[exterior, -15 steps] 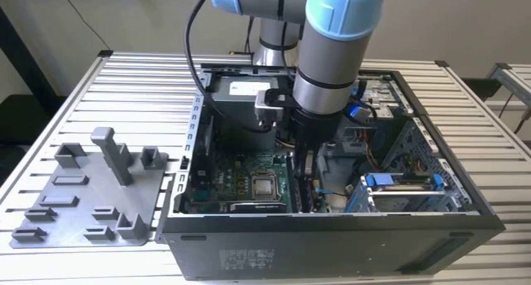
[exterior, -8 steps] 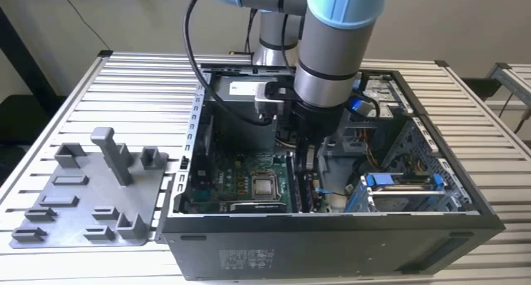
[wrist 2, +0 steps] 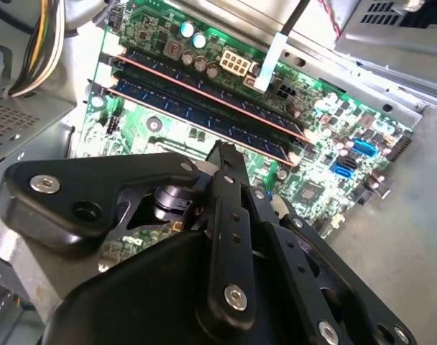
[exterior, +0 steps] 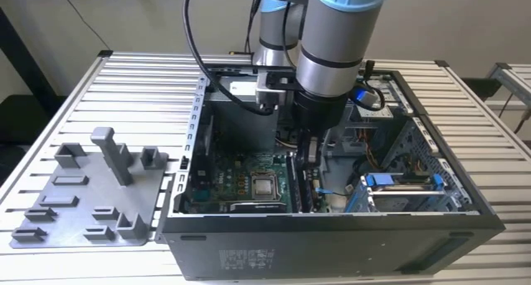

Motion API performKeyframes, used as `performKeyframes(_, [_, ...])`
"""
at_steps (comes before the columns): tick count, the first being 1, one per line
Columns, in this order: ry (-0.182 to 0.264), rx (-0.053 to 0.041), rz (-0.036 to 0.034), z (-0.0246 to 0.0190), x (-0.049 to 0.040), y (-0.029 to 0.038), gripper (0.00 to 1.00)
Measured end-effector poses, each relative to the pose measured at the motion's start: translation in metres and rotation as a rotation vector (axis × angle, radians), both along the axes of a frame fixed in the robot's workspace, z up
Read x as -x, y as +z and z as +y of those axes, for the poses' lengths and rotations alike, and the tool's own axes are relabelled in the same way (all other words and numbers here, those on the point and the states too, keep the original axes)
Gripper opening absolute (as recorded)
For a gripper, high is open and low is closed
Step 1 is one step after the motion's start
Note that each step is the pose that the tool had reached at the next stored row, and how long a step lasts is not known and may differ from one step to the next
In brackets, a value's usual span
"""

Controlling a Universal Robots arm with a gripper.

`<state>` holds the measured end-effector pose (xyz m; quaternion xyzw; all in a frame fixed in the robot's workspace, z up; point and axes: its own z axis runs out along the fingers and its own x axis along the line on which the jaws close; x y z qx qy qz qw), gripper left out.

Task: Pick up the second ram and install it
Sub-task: 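Press down the second ram until it locks into place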

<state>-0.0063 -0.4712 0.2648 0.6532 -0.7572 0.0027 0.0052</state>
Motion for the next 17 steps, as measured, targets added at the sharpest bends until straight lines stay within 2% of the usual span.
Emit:
performKeyframes(9, [0.0, 0.0, 0.0, 0.0, 0.0, 0.0167, 0.11])
performKeyframes(17, [0.0, -0.0001, 0.0, 0.0, 0.0, 0.0179, 0.11])
